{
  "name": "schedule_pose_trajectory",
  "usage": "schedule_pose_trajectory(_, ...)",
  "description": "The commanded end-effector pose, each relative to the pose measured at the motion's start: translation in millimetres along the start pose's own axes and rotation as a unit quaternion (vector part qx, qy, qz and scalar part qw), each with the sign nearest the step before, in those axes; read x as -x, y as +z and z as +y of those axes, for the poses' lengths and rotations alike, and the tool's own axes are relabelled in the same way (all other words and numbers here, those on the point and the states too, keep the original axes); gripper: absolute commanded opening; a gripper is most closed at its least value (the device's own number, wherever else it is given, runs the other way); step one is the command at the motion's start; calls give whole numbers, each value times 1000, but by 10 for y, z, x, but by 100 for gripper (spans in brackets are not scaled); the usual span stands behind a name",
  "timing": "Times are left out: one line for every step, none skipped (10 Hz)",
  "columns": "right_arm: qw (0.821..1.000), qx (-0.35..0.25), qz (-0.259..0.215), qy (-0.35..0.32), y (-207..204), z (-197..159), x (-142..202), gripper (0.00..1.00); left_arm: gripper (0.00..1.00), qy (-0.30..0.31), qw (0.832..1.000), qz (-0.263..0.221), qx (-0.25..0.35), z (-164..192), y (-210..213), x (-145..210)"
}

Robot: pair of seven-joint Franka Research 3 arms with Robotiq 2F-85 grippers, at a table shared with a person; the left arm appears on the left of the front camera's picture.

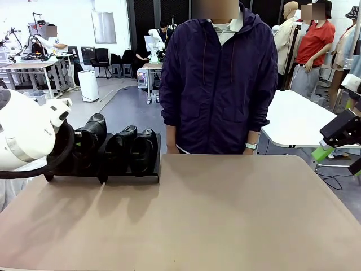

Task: Organize the shoes by placing them on the stand.
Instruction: Place the Shoe from the middle of the table onto the Shoes Stand.

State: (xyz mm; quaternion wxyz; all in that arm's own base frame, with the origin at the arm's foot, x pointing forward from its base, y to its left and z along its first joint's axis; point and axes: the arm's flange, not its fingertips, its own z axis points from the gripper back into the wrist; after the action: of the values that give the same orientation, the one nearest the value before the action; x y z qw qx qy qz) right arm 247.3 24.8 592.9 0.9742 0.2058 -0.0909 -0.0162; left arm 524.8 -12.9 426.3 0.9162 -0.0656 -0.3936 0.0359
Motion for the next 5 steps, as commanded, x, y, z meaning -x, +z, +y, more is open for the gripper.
schedule_pose_trajectory(1000, -14, 2, 10, 28, 11, -20, 100, 0, -2, 999, -32, 4, 156, -203, 63)
schedule_pose_trajectory(1000, -14, 2, 10, 28, 11, -20, 100, 0, -2, 999, -39, 10, 167, -224, 90)
schedule_pose_trajectory(1000, -14, 2, 10, 28, 11, -20, 100, 0, 2, 999, -39, 9, 168, -210, 103)
schedule_pose_trajectory(1000, -14, 2, 10, 28, 11, -20, 100, 0, 6, 999, -36, 14, 163, -213, 133)
schedule_pose_trajectory(1000, -14, 2, 10, 28, 11, -20, 100, 0, 5, 999, -39, 19, 169, -216, 169)
